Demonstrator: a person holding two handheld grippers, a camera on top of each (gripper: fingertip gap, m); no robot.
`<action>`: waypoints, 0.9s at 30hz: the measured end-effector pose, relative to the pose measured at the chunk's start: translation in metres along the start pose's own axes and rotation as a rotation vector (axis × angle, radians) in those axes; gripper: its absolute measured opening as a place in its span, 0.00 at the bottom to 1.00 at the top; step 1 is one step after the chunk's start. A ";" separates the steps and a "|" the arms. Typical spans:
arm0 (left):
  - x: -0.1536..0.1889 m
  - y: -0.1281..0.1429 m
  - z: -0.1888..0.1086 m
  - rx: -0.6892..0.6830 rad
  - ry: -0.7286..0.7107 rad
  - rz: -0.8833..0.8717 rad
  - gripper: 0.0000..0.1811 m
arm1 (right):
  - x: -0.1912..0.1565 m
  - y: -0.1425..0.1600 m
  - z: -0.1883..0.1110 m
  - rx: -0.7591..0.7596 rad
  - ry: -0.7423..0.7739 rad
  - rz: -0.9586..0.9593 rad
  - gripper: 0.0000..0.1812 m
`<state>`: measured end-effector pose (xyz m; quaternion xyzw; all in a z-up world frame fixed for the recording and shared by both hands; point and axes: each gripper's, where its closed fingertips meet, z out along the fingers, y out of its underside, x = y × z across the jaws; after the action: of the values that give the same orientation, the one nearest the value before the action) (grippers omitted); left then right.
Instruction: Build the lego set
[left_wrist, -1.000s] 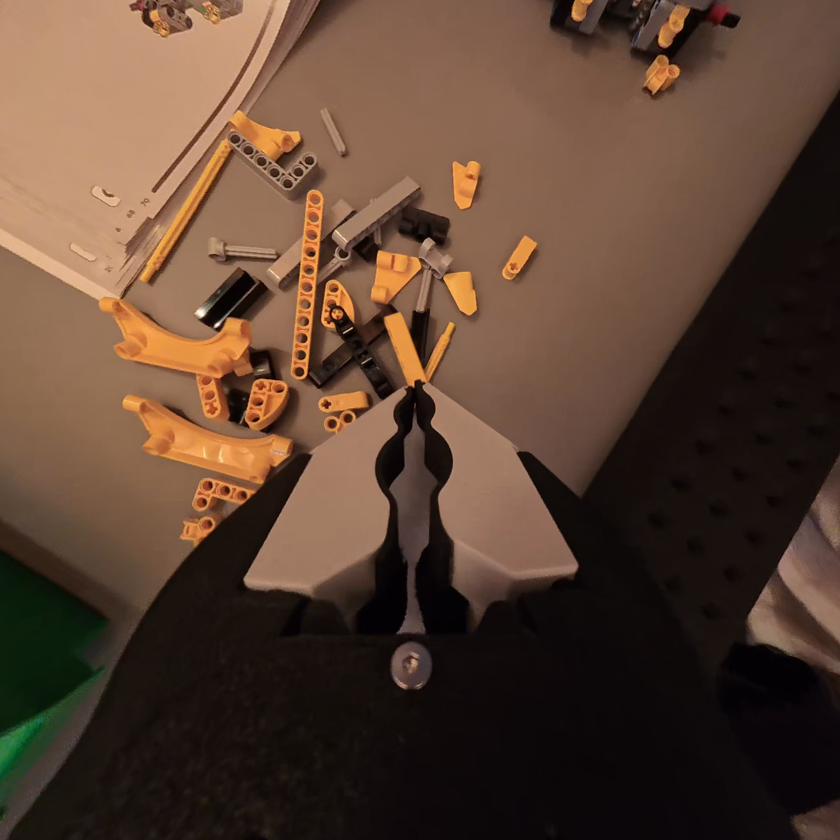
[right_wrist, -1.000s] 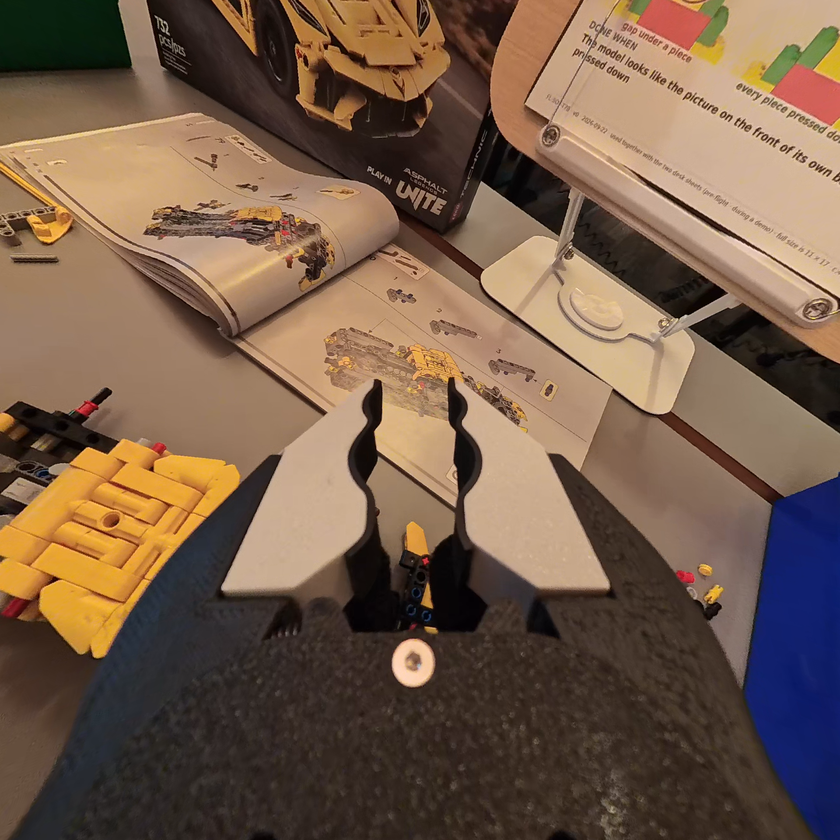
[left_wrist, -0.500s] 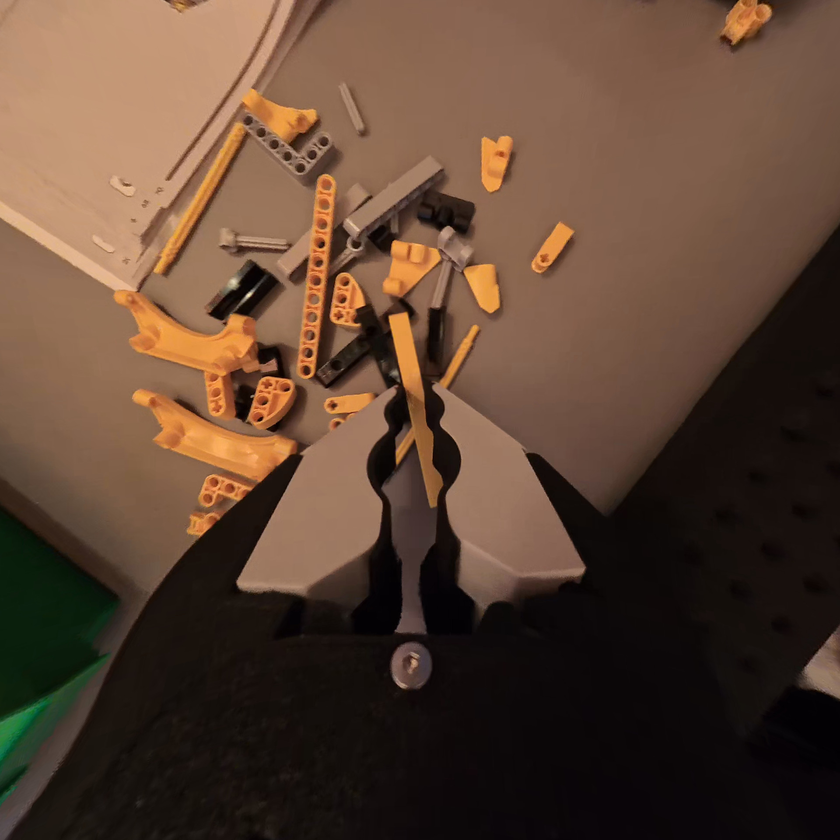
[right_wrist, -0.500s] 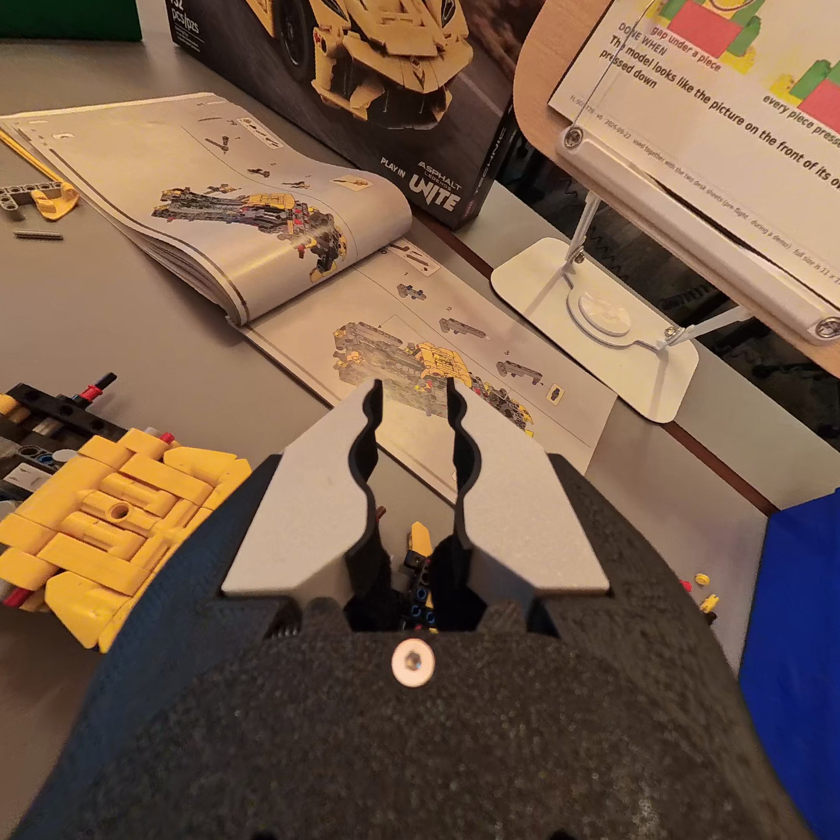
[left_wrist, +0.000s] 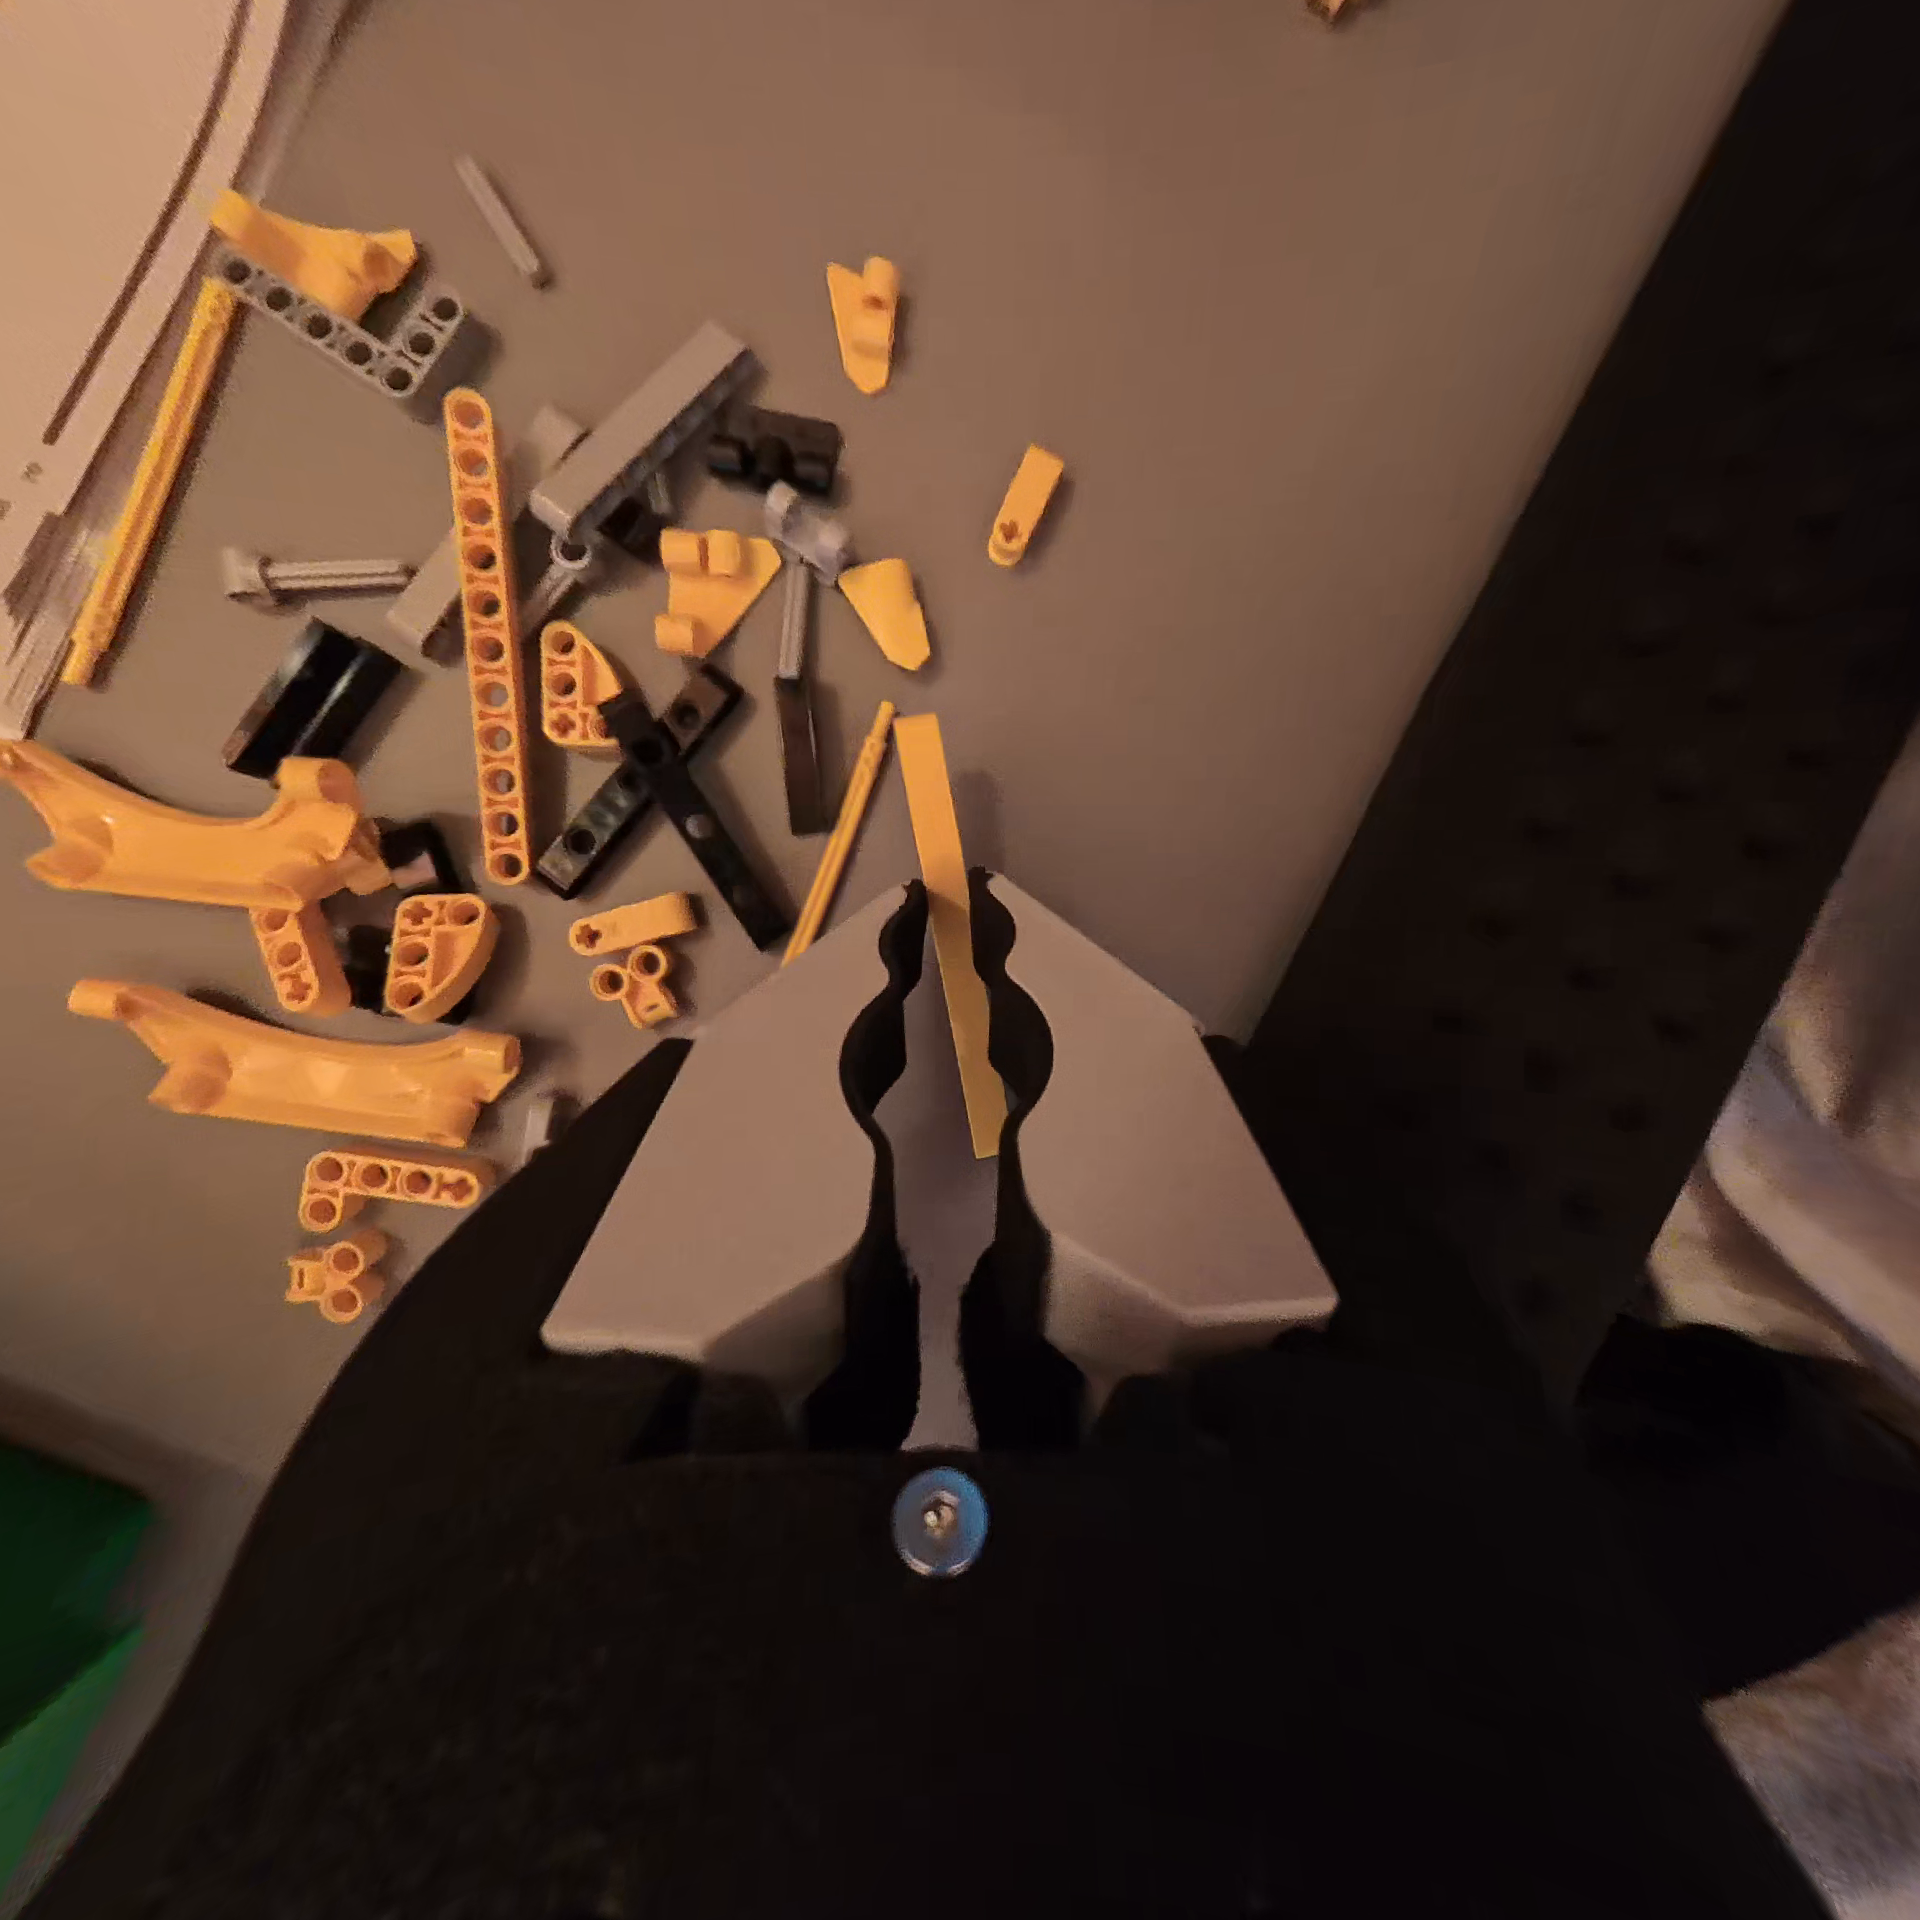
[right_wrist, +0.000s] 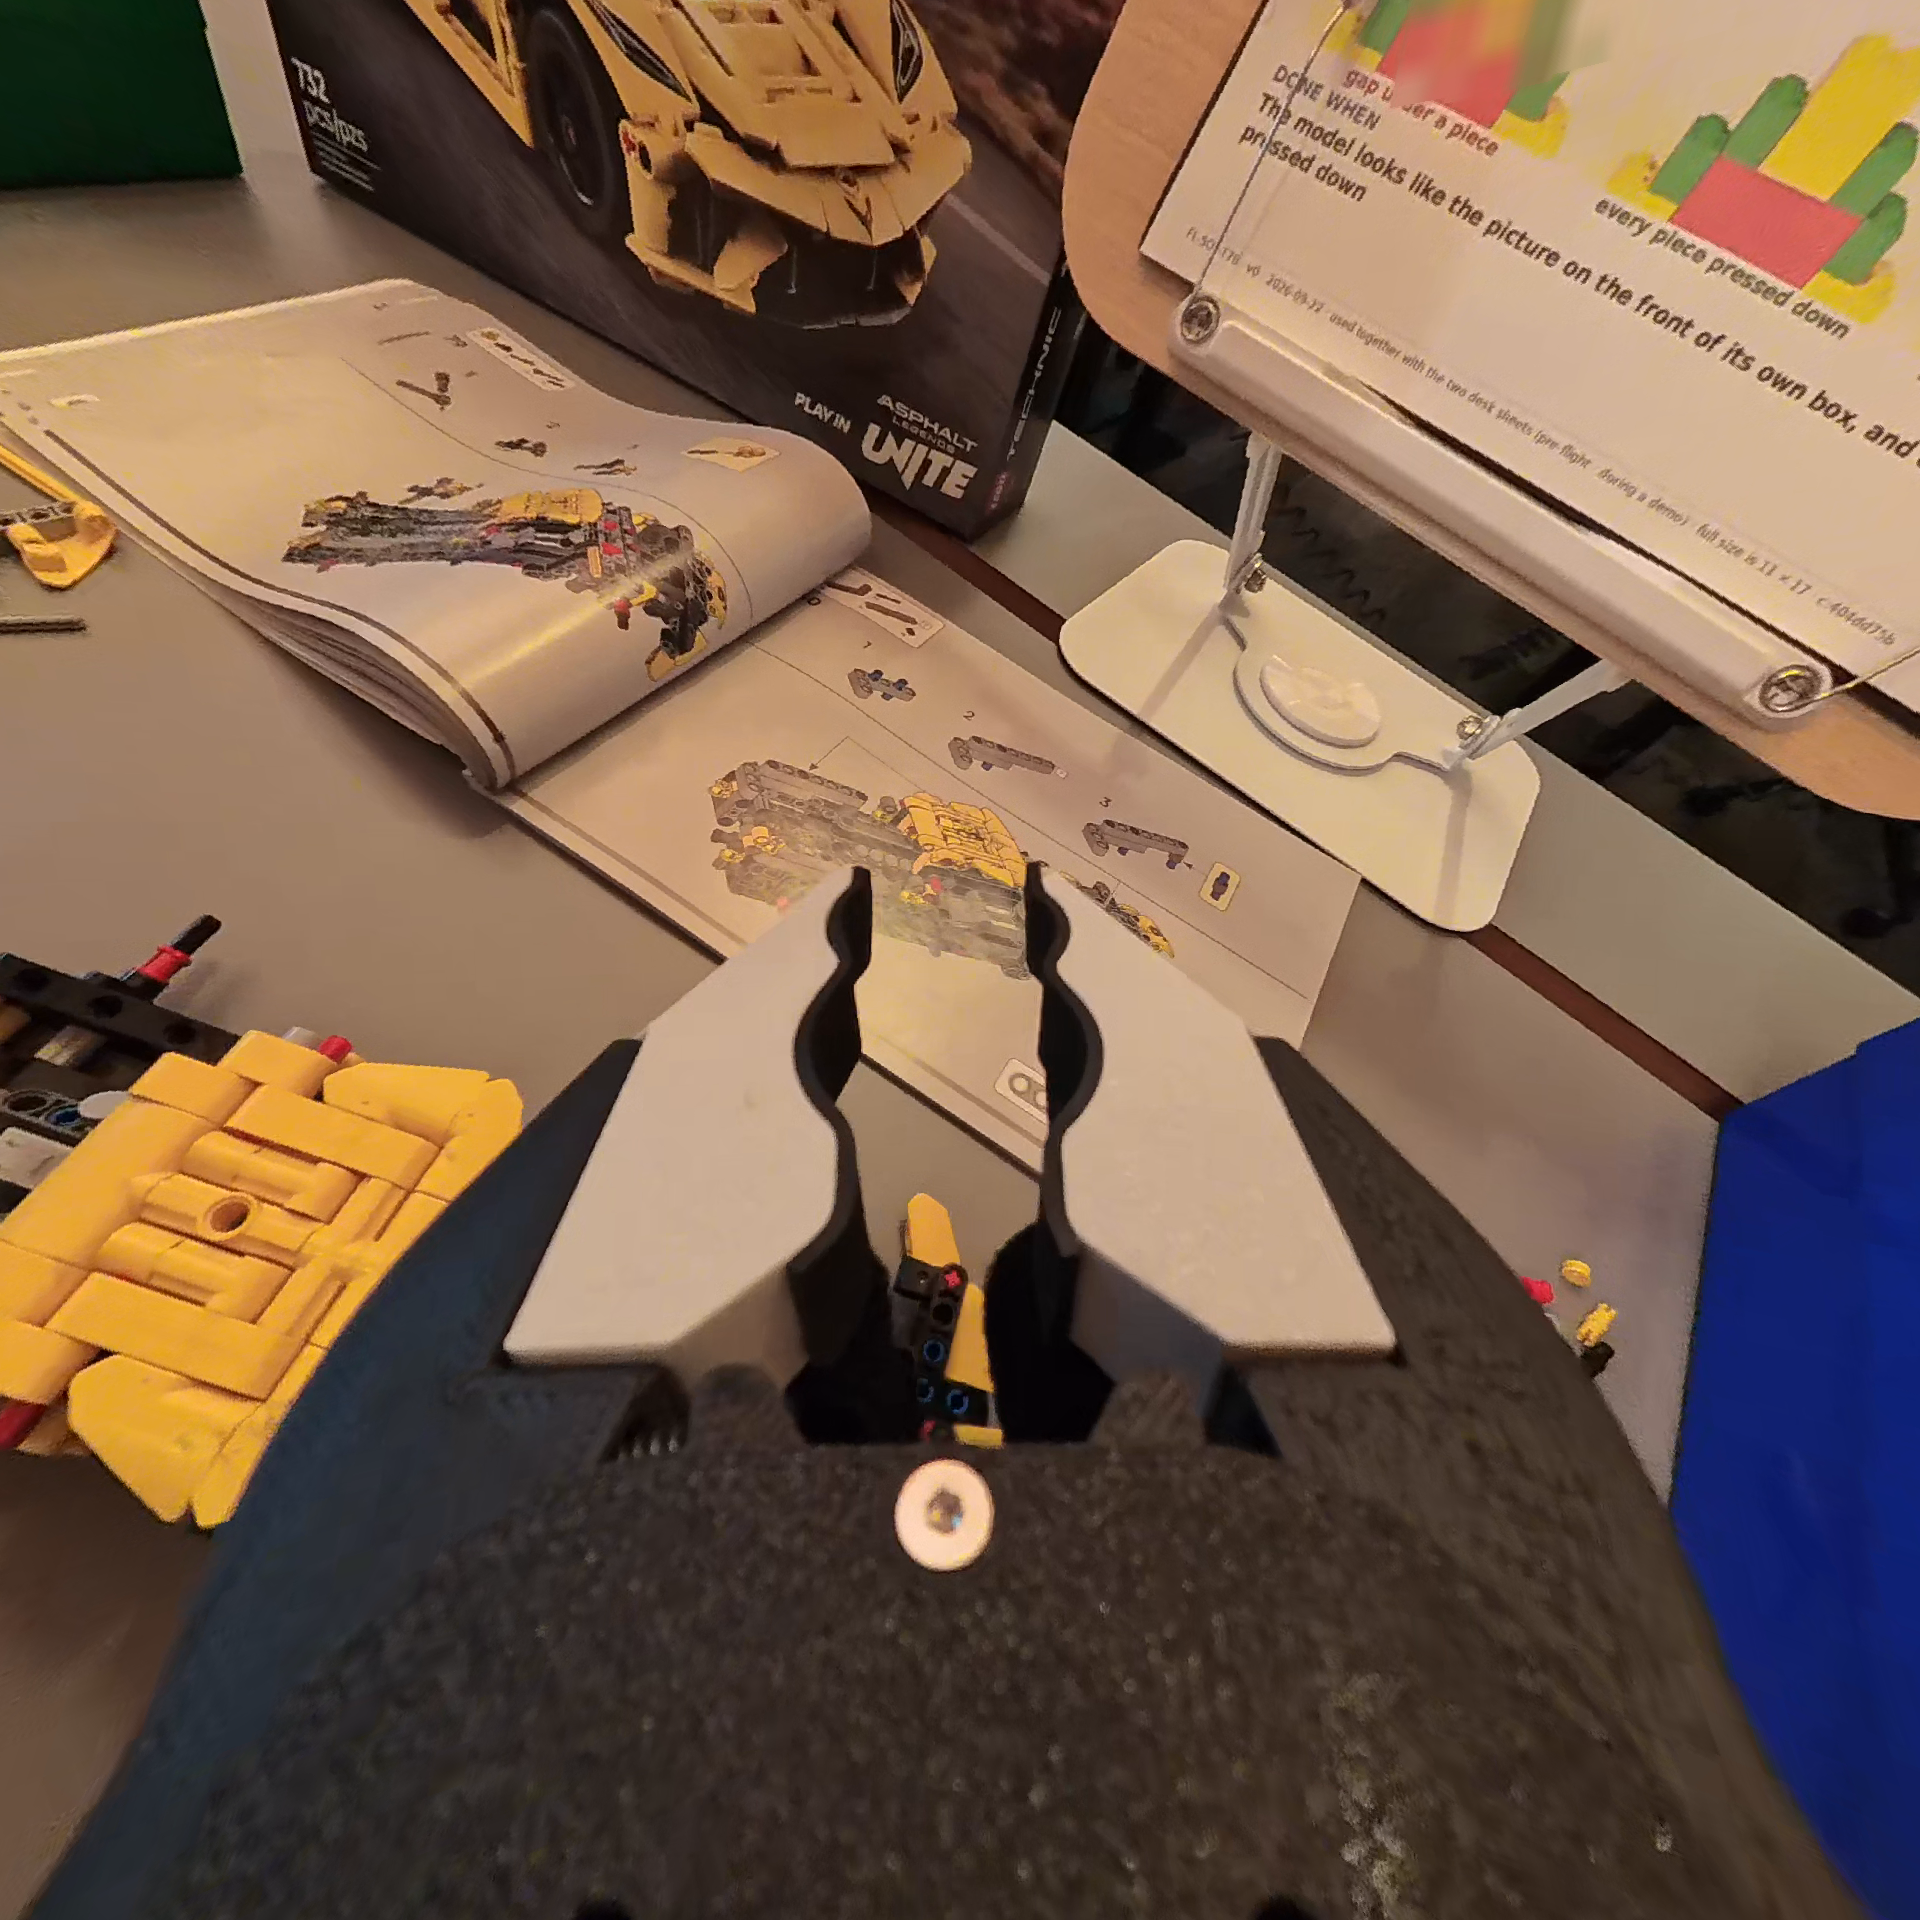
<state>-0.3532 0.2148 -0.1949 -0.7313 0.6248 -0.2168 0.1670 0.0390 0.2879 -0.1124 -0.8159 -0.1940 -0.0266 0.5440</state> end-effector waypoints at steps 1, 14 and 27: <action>0.001 -0.002 -0.002 0.019 0.028 -0.003 0.04 | 0.001 0.000 0.000 0.002 0.002 0.001 0.15; 0.004 0.003 0.016 -0.056 0.075 0.139 0.04 | 0.002 0.008 0.003 -0.025 -0.003 -0.001 0.15; -0.073 -0.113 -0.040 0.584 -0.231 -0.224 0.16 | 0.014 -0.008 -0.008 0.039 -0.001 0.101 0.16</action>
<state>-0.2880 0.3066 -0.1105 -0.7364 0.4288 -0.3197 0.4144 0.0502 0.2872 -0.0989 -0.8139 -0.1531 0.0051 0.5604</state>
